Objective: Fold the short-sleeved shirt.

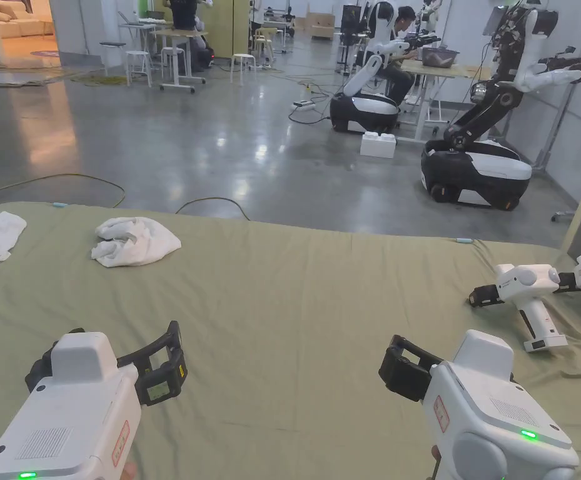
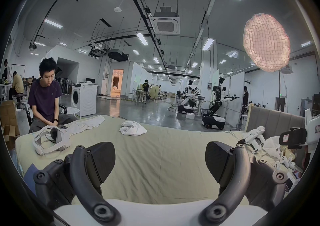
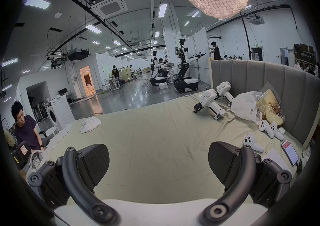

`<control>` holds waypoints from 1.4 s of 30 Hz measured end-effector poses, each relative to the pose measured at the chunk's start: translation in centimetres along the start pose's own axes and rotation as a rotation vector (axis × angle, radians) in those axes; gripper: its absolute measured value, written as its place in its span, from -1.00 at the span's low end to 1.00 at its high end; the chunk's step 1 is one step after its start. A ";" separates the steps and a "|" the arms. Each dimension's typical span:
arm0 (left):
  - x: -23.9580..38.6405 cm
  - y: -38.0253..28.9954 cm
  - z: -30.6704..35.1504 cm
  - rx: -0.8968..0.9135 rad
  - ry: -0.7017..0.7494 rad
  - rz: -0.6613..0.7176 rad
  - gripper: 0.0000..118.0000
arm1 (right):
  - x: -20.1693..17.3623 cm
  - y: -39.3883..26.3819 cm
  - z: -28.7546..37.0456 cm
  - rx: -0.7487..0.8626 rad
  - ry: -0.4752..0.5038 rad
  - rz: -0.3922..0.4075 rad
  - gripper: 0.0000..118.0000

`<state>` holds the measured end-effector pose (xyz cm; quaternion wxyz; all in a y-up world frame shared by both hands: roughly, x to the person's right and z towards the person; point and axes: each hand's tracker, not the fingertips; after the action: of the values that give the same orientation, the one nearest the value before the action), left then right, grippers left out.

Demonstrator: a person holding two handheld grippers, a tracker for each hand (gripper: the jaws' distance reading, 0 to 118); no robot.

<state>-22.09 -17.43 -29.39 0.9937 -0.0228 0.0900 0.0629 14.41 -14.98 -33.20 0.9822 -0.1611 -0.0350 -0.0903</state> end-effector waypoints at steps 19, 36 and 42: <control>-0.3 -0.2 0.0 -0.005 -0.003 -0.049 0.80 | -0.3 -0.4 -0.6 -0.011 -0.019 0.045 0.93; -0.6 -0.2 -1.2 -0.032 -0.003 -0.112 0.80 | 0.7 -1.6 -0.6 0.166 0.028 0.134 0.93; -0.4 -0.4 -1.6 -0.040 -0.002 -0.130 0.80 | 0.2 -1.7 -0.6 0.193 0.035 0.179 0.94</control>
<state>-22.74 -18.01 -30.83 0.9951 -0.0482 0.0861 0.0001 14.32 -16.84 -33.22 0.9977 -0.0668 -0.0120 -0.0012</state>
